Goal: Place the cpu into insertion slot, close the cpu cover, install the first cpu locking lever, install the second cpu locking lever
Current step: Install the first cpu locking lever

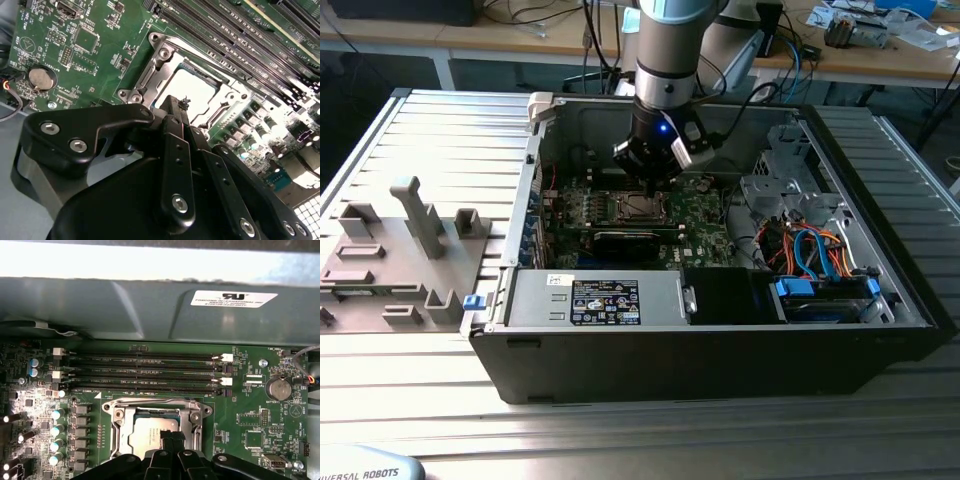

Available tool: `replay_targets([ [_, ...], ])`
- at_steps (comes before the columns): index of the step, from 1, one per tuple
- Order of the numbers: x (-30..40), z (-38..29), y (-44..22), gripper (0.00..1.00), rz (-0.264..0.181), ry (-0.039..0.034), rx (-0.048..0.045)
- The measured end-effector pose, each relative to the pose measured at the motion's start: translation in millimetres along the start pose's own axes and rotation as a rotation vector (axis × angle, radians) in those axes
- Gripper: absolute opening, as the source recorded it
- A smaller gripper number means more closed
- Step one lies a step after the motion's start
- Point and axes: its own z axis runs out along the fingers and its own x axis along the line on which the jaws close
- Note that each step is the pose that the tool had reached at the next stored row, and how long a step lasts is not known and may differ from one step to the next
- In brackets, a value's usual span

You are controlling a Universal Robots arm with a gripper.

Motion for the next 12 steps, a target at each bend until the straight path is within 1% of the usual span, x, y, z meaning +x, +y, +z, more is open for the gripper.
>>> replay_targets([
  [6, 0.0, -2.6, 0.1, 0.11, 0.000, -0.0001, -0.0001],
  [12, 0.0, -3.5, 0.1, 0.11, 0.000, 0.0000, 0.0002],
])
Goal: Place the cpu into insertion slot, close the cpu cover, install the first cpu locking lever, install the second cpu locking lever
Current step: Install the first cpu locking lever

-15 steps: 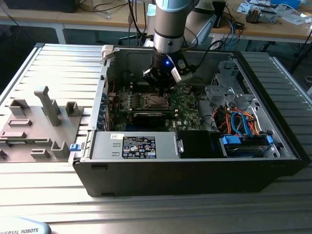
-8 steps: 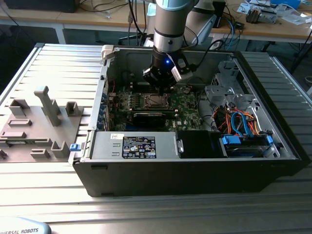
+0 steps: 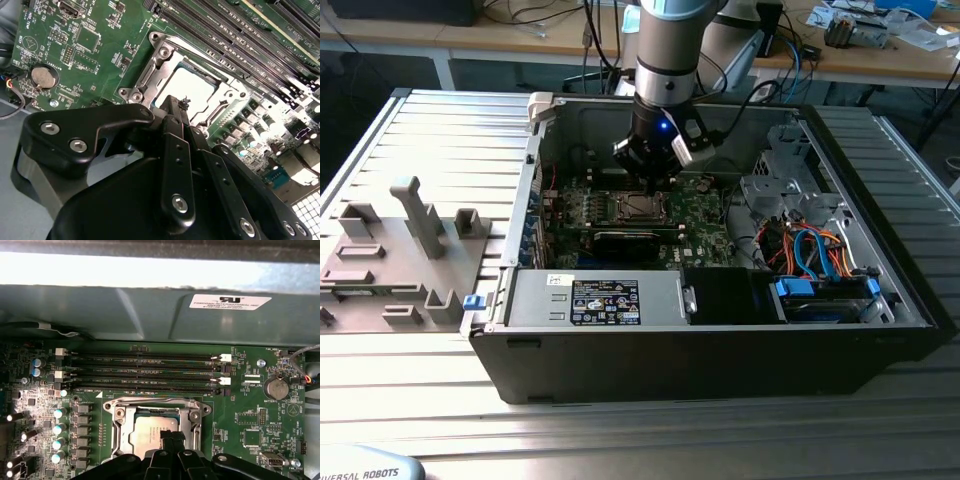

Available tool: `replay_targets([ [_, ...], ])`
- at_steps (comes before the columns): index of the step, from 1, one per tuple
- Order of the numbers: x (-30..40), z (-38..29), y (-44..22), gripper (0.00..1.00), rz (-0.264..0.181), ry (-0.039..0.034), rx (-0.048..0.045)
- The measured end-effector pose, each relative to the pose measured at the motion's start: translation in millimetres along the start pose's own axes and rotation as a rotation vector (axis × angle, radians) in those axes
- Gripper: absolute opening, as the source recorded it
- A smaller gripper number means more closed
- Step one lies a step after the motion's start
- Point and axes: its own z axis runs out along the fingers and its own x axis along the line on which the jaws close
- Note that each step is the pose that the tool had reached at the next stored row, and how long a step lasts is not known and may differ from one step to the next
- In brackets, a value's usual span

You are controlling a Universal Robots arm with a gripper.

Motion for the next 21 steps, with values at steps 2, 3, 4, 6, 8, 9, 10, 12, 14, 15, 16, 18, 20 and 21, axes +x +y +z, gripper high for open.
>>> replay_targets([
  [2, 0.0, -0.3, 0.0, 0.11, 0.000, -0.0001, -0.0002],
  [3, 0.0, -0.7, 0.0, 0.11, 0.000, 0.0000, -0.0001],
  [4, 0.0, -0.8, 0.0, 0.11, 0.000, -0.0001, -0.0001],
  [6, 0.0, -2.1, 0.0, 0.11, 0.000, 0.0001, 0.0002],
  [8, 0.0, -3.9, 0.1, 0.11, 0.000, 0.0000, -0.0001],
  [9, 0.0, -4.9, 0.1, 0.11, 0.000, 0.0000, 0.0000],
  [10, 0.0, -6.8, 0.2, 0.11, 0.000, -0.0001, -0.0002],
  [12, 0.0, -8.9, 0.3, 0.11, 0.000, -0.0001, -0.0001],
  [14, 0.0, -9.8, 0.3, 0.11, 0.000, -0.0002, -0.0003],
  [15, 0.0, -9.8, 0.4, 0.11, 0.000, -0.0002, -0.0004],
  [16, 0.0, -10.0, 0.3, 0.11, 0.000, 0.0000, -0.0001],
  [18, 0.0, -10.0, 0.3, 0.11, 0.000, -0.0001, -0.0002],
  [20, 0.0, -10.1, 0.3, 0.11, 0.000, 0.0000, -0.0001],
  [21, 0.0, -10.1, 0.3, 0.11, 0.000, -0.0001, -0.0002],
])
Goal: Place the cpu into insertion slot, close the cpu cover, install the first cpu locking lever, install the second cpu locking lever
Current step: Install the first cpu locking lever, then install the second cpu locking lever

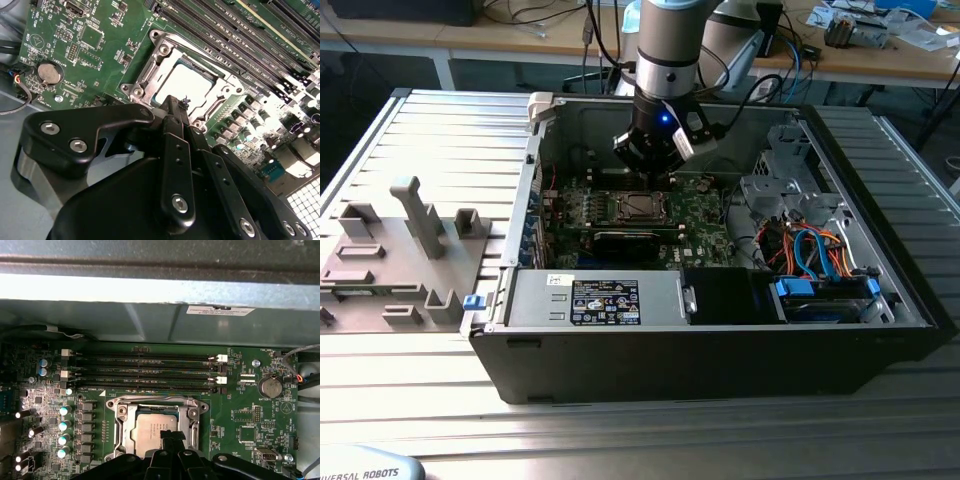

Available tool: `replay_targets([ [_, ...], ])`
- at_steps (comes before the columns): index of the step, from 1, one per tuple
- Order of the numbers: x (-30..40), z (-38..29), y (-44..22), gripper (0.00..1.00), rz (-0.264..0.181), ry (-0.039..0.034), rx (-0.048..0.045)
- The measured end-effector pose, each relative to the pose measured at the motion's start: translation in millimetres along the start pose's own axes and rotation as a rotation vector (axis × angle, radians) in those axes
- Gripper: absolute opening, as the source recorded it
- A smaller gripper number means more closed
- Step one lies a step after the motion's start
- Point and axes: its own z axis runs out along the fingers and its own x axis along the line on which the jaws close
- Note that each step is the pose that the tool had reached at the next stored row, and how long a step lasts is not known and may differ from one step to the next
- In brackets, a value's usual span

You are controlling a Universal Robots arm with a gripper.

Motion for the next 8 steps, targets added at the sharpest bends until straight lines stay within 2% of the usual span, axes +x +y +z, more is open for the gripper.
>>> replay_targets([
  [6, 0.0, -0.3, -2.0, 0.11, 0.000, 0.0000, -0.0001],
  [7, 0.2, -0.4, -5.4, 0.11, 0.000, -0.0001, -0.0037],
  [8, 0.2, -0.4, -8.9, 0.11, 0.000, -0.0004, -0.0152],
])
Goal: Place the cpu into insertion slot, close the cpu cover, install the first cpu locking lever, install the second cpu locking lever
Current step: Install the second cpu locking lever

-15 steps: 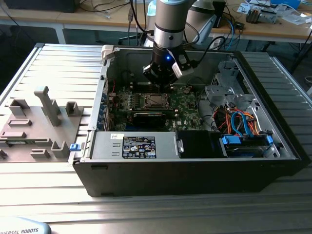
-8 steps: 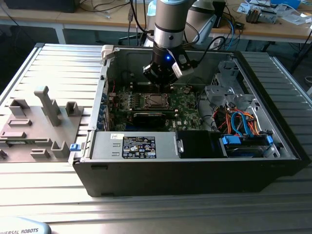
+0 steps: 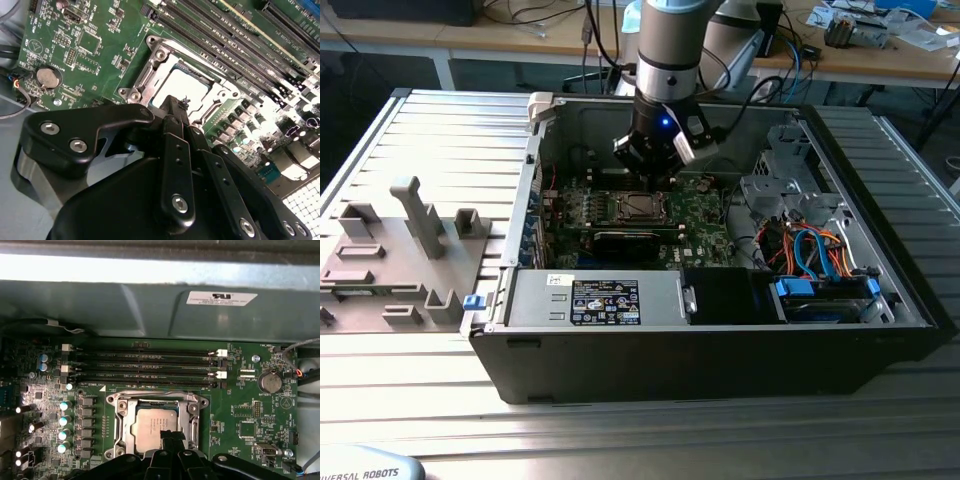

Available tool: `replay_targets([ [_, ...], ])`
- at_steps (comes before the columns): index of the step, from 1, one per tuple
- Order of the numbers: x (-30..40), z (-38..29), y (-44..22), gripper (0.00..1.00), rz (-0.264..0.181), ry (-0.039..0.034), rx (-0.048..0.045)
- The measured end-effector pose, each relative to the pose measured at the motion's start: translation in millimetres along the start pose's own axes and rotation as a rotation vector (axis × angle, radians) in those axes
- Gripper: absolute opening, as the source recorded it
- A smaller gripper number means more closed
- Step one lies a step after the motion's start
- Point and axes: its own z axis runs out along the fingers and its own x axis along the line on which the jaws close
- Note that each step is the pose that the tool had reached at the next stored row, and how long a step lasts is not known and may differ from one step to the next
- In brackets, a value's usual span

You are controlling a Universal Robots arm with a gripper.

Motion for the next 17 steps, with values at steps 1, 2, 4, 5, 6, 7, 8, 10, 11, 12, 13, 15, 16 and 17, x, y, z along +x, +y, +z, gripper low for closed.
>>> replay_targets([
  [1, 0.1, -0.2, -2.6, 0.11, 0.000, -0.0003, -0.0141],
  [2, 0.1, -0.2, -4.1, 0.11, 0.000, -0.0006, -0.0247],
  [4, 0.2, -0.3, -6.7, 0.11, 0.000, -0.0016, -0.0572],
  [5, 0.2, -0.4, -7.3, 0.11, 0.000, -0.0020, -0.0734],
  [6, 0.2, -0.4, -8.0, 0.11, 0.000, -0.0024, -0.0926],
  [7, 0.3, -0.4, -8.5, 0.11, 0.000, -0.0029, -0.1102],
  [8, 0.3, -0.5, -9.3, 0.11, 0.000, -0.0037, -0.1368],
  [10, 0.3, -0.5, -10.5, 0.11, 0.000, -0.0048, -0.1778],
  [11, 0.3, -0.6, -11.7, 0.11, 0.000, -0.0055, -0.2046],
  [12, 0.3, -0.6, -12.2, 0.11, 0.000, -0.0058, -0.2154],
  [13, 0.3, -0.6, -12.7, 0.11, -0.001, -0.0060, -0.2228],
  [15, 0.4, -0.7, -14.1, 0.11, -0.001, -0.0065, -0.2362],
  [16, 0.4, -0.7, -14.6, 0.11, -0.001, -0.0065, -0.2379],
  [17, 0.4, -0.8, -15.4, 0.11, -0.001, -0.0065, -0.2389],
])
